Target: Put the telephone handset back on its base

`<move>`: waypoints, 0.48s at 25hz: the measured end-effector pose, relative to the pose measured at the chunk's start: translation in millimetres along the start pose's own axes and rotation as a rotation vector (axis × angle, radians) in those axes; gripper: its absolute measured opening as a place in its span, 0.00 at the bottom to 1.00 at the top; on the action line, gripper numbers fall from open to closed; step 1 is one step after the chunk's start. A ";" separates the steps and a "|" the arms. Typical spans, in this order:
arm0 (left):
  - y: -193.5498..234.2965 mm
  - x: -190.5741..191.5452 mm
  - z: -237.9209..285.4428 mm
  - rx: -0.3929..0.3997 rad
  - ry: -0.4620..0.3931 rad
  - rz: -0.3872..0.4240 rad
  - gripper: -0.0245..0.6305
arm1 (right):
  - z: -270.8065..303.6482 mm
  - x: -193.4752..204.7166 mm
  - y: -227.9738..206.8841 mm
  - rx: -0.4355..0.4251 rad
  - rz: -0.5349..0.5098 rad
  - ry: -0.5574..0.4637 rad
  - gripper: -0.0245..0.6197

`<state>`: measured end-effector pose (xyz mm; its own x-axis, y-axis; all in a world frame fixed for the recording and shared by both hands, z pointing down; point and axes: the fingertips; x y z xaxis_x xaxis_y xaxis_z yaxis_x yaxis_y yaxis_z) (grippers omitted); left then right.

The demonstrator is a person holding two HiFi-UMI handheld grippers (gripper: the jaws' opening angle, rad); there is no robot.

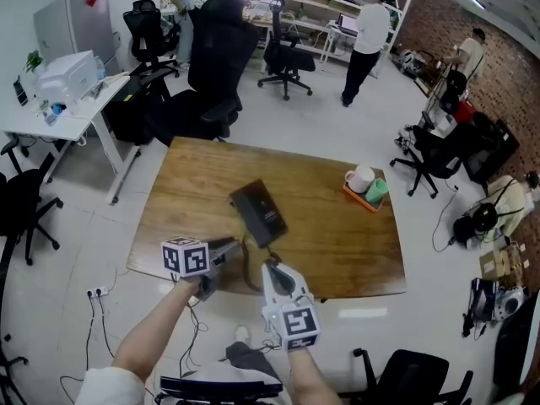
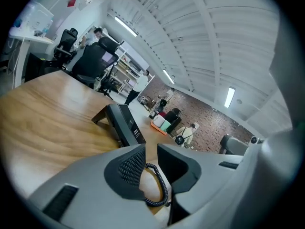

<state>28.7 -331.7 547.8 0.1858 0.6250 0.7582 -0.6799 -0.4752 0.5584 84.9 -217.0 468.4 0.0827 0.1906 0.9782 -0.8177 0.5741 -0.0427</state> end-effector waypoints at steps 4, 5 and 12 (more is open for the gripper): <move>-22.0 0.1 -40.1 0.048 -0.029 0.067 0.15 | -9.6 -6.1 29.0 0.006 -0.020 -0.015 0.05; -26.6 -0.1 -51.1 0.057 -0.041 0.082 0.15 | -11.8 -7.9 37.4 0.006 -0.021 -0.020 0.05; -64.1 13.3 -131.5 0.126 -0.115 0.151 0.04 | -37.4 -11.7 104.4 0.007 -0.050 -0.036 0.05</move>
<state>-18.5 -211.5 477.8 0.1736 0.4695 0.8657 -0.6133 -0.6363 0.4680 19.9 -129.5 444.8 0.1028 0.1333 0.9857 -0.8171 0.5765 0.0072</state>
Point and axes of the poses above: the fingertips, and each gripper's own axes: z forward along the fingers, y to its left, x out of its underside, and after that the axes turned 13 degrees about -x, right-handed
